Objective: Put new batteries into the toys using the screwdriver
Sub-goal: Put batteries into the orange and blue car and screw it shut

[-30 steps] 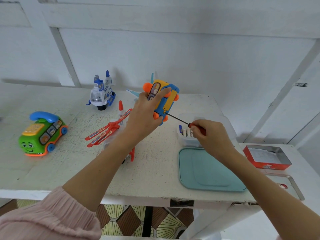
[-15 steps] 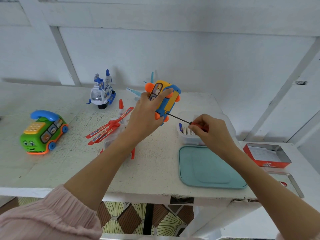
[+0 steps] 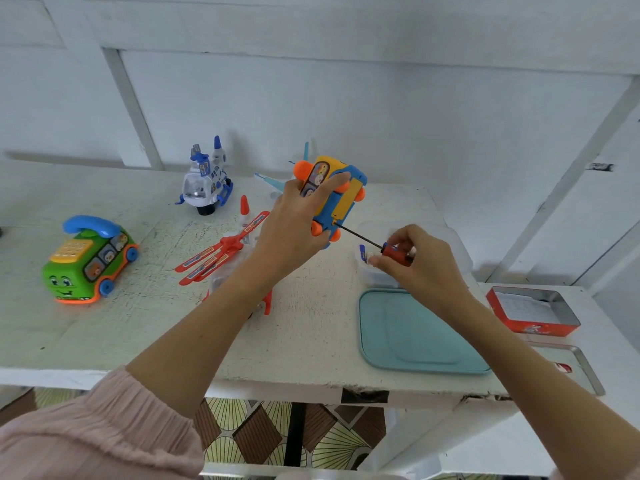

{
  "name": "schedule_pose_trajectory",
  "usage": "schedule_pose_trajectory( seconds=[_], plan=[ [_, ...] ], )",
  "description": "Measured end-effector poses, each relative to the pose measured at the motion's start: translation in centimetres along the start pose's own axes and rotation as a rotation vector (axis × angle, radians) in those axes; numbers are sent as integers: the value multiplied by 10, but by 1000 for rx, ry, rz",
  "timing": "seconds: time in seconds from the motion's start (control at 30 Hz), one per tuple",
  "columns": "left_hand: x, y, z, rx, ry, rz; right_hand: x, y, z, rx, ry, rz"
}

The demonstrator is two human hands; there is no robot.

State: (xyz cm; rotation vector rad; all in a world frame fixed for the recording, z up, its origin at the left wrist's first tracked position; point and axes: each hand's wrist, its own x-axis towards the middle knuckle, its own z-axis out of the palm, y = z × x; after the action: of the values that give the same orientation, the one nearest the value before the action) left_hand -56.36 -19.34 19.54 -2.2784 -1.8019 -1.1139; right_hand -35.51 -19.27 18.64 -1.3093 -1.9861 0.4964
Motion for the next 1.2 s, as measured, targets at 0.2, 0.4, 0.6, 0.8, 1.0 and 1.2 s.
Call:
schedule_pose_trajectory(
  seconds=[0.2,0.4,0.6,0.8,1.0,1.2],
  plan=[
    [-4,-2,0,-12,-3,-15,1,-1,1,-25,-15,-13],
    [-5,-2,-1,-25,3,-20,0,-3,4,33,4,20],
    [-11,-1,-2,-54,12,-38,-1,-6,3,-27,-32,-2],
    [-10,-1,-3,-44,19,-38,-2,-8,3,78,-28,50],
    [-13,0,-2,-75,37,-61,1,-9,4,76,-28,26],
    [-14,0,-4,-95,47,-58,0,-11,5,12,-132,72]
  ],
)
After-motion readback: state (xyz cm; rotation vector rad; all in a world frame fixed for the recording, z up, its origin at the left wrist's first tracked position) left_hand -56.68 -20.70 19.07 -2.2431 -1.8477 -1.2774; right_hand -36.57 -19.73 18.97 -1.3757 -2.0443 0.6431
